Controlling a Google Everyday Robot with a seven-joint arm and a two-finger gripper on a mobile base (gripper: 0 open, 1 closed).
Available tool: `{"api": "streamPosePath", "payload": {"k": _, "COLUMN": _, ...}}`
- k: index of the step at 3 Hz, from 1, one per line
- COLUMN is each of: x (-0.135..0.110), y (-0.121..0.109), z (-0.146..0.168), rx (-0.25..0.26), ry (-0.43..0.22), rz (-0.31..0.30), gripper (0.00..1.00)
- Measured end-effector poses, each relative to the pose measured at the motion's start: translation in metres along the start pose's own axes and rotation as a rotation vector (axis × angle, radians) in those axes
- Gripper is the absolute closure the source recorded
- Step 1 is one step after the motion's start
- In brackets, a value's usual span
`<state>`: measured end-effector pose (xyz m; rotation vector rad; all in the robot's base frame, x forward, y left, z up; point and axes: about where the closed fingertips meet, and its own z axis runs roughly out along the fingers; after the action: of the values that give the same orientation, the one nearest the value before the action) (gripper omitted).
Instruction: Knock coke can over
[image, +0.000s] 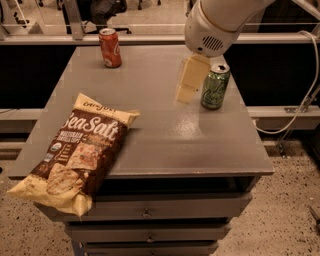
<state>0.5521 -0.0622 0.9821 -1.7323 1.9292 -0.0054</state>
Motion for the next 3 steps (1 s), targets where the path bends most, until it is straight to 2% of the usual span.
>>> {"api": "streamPosePath", "payload": {"k": 1, "x": -0.024, "y": -0.031, "z": 0.032, "rx": 0.04, "ry": -0.067, "rz": 0.032, "gripper": 0.0}}
{"api": "streamPosePath", "payload": {"k": 3, "x": -0.105, "y": -0.118, "z": 0.124, "rx": 0.138, "ry": -0.222, "rz": 0.095, "gripper": 0.0}}
